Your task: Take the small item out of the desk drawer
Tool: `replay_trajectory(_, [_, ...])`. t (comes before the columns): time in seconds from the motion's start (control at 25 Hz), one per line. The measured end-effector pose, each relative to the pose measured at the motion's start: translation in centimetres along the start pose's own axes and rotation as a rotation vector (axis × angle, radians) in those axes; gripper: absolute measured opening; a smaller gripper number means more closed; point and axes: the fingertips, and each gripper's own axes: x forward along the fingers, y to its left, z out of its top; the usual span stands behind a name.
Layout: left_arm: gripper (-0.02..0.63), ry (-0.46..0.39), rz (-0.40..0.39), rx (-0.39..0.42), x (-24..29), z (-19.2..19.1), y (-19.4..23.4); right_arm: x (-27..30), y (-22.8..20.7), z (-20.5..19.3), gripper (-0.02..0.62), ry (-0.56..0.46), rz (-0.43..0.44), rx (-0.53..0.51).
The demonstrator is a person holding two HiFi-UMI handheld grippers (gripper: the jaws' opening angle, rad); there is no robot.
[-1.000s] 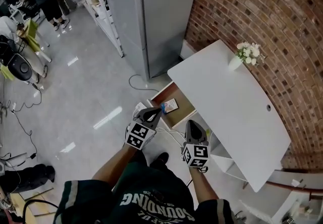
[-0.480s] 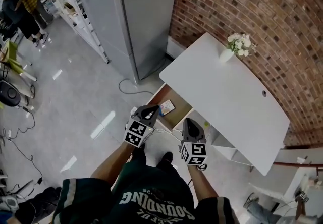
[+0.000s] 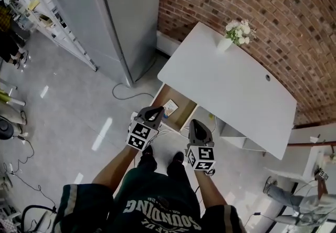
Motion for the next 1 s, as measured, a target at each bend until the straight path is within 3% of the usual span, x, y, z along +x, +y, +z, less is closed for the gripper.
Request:
replay_trajectory(0.48, [0.017, 0.039, -0.039, 0.010, 3.6, -1.5, 1.3, 0.6, -2.1, -1.8, 0.025, 0.023, -0.053, 0.049])
replay_trajectory(1.0, [0.018, 0.136, -0.079, -0.010, 8.6, -7.6, 1.4, 4.4, -3.3, -8.0, 0.025, 0.121, 0.006, 0.095])
